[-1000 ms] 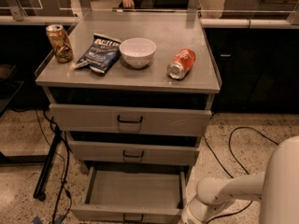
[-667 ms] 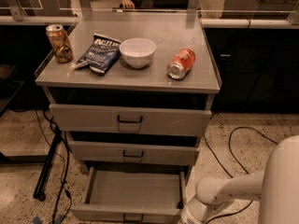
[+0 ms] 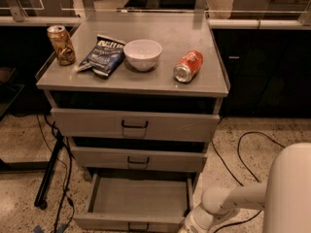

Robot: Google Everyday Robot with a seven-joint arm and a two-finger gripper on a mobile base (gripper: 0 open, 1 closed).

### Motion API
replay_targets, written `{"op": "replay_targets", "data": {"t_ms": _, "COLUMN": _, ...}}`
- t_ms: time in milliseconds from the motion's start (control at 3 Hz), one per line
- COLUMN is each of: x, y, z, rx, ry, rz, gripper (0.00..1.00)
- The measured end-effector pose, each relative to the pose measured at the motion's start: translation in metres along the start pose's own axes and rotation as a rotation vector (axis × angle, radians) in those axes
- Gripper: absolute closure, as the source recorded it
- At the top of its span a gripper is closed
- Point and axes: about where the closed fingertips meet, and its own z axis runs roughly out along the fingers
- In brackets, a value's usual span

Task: Close bottom drawer

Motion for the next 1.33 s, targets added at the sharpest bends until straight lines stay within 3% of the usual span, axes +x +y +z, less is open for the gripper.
{"op": "replay_targets", "data": {"t_ms": 667, "x": -0.009, "y": -0.010, "z": 0.008, "rx": 0.027, "ry": -0.040, "rz": 0.021, "gripper": 1.00}}
{"op": "replay_targets", "data": {"t_ms": 1333, "x": 0.001, "y": -0.030, "z": 0.050, "rx": 0.018, "ry": -0.070, "rz": 0.120, "gripper": 1.00}}
